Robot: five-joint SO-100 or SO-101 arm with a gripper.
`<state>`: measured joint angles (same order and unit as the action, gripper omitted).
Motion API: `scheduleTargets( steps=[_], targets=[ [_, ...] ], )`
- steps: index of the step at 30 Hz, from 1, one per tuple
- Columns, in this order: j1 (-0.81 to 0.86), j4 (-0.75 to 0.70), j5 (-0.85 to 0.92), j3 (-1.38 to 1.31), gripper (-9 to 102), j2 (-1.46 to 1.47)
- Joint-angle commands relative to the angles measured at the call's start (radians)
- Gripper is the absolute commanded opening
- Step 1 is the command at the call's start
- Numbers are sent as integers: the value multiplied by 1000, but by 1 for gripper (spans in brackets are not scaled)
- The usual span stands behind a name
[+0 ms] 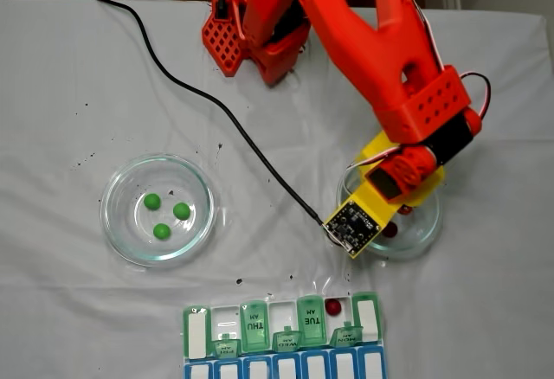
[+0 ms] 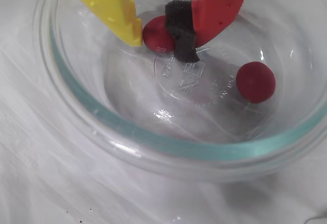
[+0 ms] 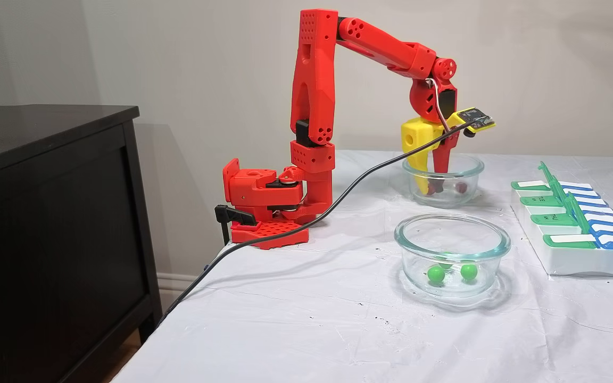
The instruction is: Sort medicines into box.
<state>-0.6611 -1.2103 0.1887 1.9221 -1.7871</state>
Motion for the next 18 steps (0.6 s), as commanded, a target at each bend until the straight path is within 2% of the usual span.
scheduleTargets(
  steps=[1,7,11,18],
  targets=[
    [17,-11,8,-40,0,-67],
    [6,-17,6,-26,0,-193],
    [40,-81,21,-127,0,-150],
    [61,-114,38,-173,0,-192]
  ],
)
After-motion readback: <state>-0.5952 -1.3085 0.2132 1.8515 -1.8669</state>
